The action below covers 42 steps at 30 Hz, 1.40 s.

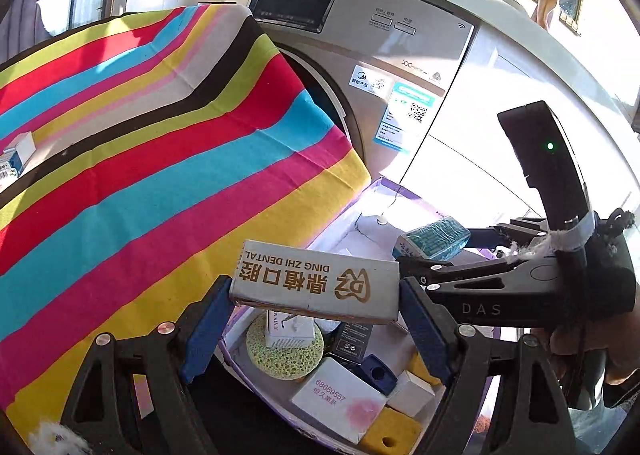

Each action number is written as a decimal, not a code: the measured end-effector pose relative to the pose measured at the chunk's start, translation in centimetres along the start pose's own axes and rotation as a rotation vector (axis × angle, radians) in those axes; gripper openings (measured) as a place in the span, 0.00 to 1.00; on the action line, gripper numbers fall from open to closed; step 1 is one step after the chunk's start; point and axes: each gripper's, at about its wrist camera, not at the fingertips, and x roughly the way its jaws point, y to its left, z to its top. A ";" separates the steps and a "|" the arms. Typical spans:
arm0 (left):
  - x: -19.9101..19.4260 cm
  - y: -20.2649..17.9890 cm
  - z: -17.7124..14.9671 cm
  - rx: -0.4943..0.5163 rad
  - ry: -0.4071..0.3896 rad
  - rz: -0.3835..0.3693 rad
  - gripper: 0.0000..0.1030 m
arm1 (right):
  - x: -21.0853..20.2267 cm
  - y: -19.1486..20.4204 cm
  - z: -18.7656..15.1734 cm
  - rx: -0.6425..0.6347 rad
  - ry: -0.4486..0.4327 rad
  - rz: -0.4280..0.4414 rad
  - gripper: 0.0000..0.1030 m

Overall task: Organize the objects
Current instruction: 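Carry the dental box and teal box over the storage box, then open the left tool to drop the dental box while the right tool drops the teal box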

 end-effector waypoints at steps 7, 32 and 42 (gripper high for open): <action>2.2 -1.6 -1.2 0.019 0.070 -0.085 0.81 | 1.1 -2.4 -2.4 0.062 0.051 -0.030 0.74; 5.9 -0.4 -3.1 -0.088 0.237 -0.141 0.85 | 3.1 -2.3 -3.6 0.050 0.131 -0.074 0.82; 4.4 -0.1 -2.1 -0.089 0.195 -0.127 0.86 | 1.9 -2.2 -3.0 0.068 0.103 -0.075 0.87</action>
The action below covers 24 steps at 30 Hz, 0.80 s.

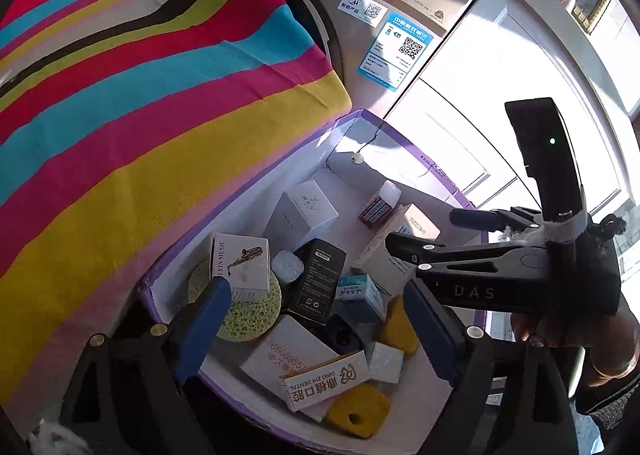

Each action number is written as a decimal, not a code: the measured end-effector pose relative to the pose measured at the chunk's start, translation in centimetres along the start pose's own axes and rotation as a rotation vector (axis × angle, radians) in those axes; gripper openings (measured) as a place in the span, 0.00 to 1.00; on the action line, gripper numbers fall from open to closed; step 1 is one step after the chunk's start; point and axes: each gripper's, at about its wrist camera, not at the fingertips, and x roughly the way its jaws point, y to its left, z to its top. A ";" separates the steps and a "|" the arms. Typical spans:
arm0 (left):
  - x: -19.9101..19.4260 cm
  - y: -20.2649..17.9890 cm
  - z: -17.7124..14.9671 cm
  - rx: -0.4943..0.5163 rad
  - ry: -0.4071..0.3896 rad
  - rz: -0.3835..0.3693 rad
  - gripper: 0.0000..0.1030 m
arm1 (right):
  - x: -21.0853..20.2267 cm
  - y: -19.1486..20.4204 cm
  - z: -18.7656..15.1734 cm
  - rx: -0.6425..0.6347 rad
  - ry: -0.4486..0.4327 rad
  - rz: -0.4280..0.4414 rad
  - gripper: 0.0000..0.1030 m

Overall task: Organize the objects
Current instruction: 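Open the left tool to drop the dental box while the right tool drops the teal box, then move both tools back toward the last white boxes on the table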

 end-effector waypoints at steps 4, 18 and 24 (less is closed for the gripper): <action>-1.9 0.6 0.7 -0.005 -0.055 0.024 0.86 | -1.2 0.3 0.9 0.012 -0.053 0.019 0.87; -9.7 9.0 2.4 -0.247 -0.270 0.136 0.86 | -2.9 5.3 4.9 -0.051 -0.170 0.113 0.87; -11.8 12.0 2.3 -0.301 -0.308 0.269 0.86 | -3.5 8.3 6.1 -0.098 -0.198 0.171 0.87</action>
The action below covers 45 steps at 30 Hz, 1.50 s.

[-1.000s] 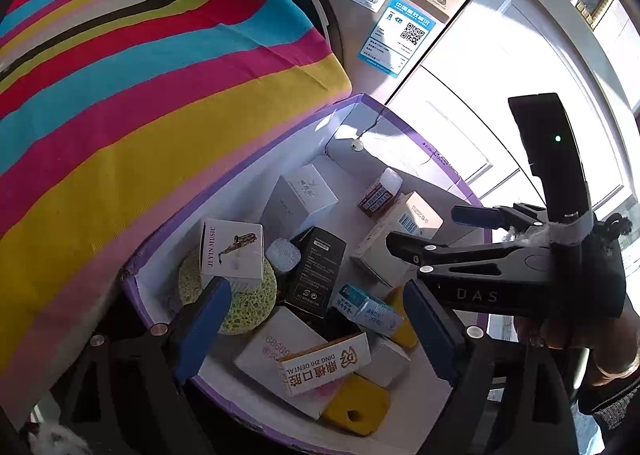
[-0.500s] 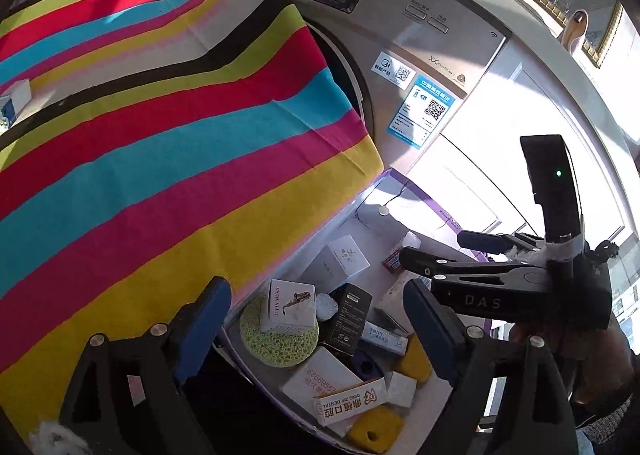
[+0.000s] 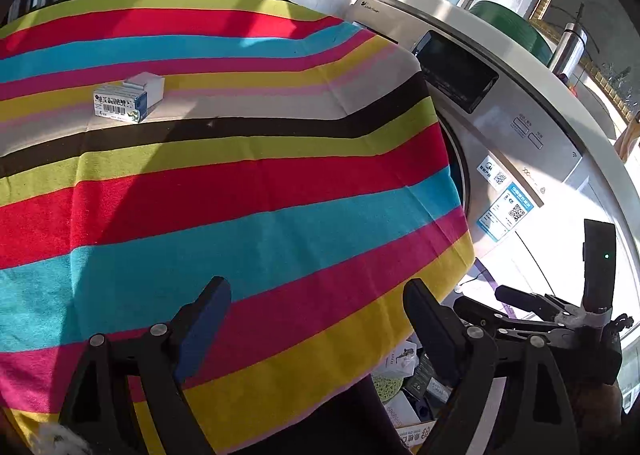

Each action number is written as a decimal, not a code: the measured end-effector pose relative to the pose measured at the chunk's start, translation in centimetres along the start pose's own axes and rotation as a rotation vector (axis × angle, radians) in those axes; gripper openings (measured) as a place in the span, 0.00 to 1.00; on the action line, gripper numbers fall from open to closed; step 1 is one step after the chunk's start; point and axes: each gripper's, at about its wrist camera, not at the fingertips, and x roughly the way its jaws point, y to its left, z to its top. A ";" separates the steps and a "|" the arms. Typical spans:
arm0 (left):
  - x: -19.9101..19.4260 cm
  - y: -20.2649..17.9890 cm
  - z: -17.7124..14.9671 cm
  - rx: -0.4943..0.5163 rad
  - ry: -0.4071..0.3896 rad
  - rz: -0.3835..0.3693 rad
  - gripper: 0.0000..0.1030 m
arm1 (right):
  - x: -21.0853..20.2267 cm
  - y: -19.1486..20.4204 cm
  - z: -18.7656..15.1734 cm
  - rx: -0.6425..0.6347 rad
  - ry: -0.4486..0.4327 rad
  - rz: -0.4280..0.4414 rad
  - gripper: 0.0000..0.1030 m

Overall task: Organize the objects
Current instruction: 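Move both tools back toward the last white boxes on the table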

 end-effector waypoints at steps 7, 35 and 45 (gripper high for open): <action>-1.2 3.4 1.4 -0.006 -0.049 0.165 0.86 | 0.2 3.1 1.0 -0.050 -0.012 0.053 0.87; -2.6 8.9 5.2 0.017 -0.152 0.393 0.86 | 1.6 7.7 3.9 -0.111 -0.006 0.074 0.87; -1.0 10.7 7.1 0.032 -0.148 0.426 0.86 | 3.1 9.6 5.8 -0.162 -0.001 0.118 0.87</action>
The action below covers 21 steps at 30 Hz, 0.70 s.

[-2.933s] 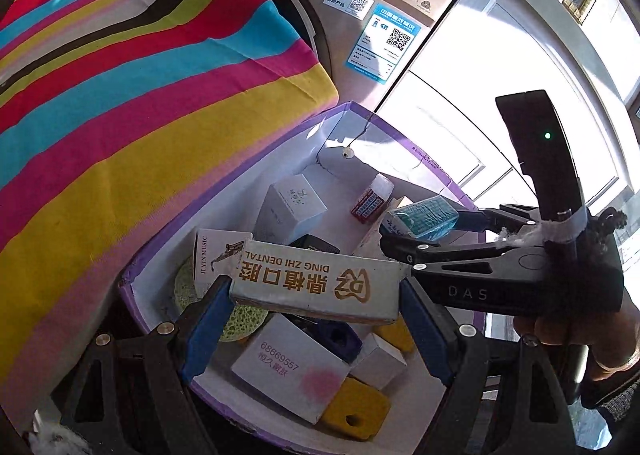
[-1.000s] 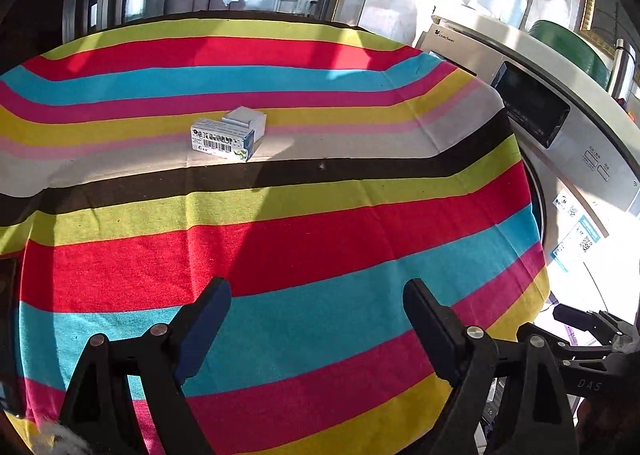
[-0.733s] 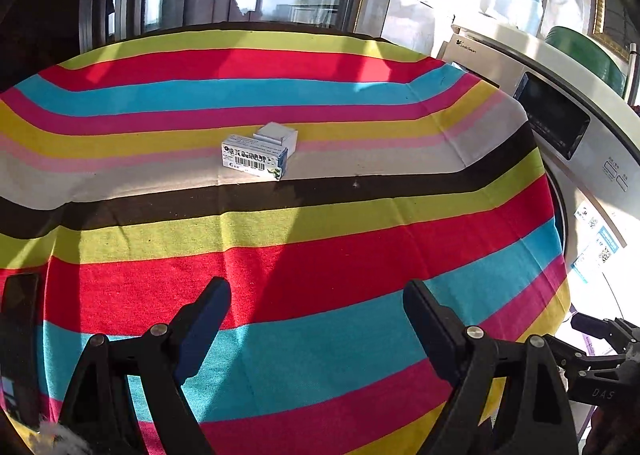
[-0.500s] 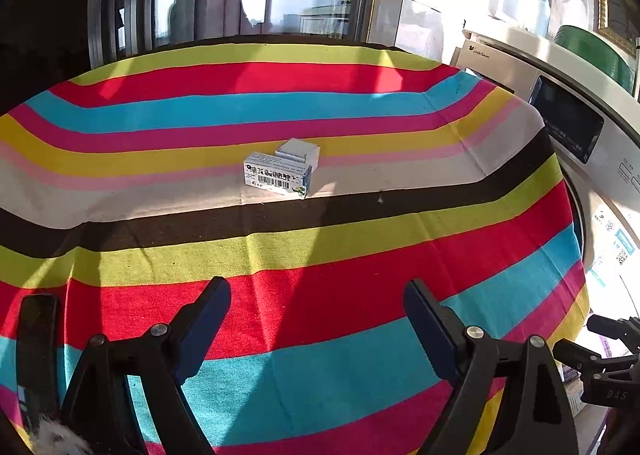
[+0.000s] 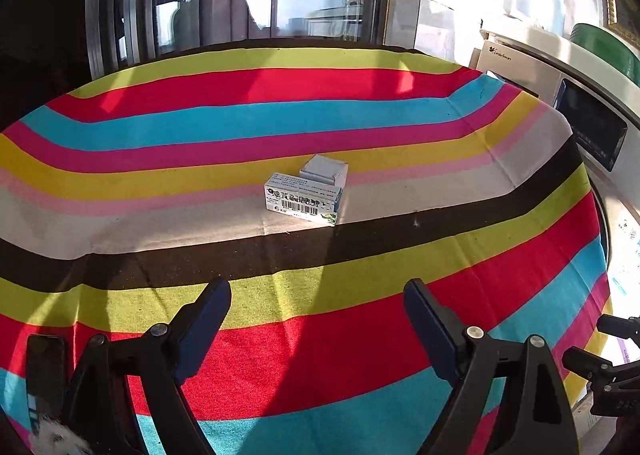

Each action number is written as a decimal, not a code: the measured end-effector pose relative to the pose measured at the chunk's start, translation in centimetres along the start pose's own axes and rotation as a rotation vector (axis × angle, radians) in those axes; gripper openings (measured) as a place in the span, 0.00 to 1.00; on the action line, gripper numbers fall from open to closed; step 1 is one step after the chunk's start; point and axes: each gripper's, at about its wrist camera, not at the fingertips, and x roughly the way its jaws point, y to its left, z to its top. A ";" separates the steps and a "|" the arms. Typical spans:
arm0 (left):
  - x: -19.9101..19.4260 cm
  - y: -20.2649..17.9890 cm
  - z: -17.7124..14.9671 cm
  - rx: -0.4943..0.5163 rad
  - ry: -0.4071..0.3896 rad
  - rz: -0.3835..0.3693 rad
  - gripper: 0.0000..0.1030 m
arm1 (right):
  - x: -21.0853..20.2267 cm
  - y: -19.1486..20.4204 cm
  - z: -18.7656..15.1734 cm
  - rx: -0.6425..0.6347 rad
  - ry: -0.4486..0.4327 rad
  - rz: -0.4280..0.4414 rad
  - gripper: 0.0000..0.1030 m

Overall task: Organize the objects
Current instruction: 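Move both tools back toward the last white boxes on the table, then lower both tools over the white barcode box and small white cube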

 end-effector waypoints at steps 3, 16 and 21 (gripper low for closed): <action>0.7 0.3 0.4 -0.001 0.004 0.004 0.86 | 0.5 0.6 0.7 -0.007 -0.001 0.007 0.87; 4.2 0.9 2.0 0.030 0.042 0.034 0.86 | 2.4 3.1 4.1 -0.035 -0.015 0.048 0.87; 4.8 0.9 2.2 0.037 0.053 0.039 0.86 | 2.9 3.6 4.8 -0.034 -0.017 0.054 0.87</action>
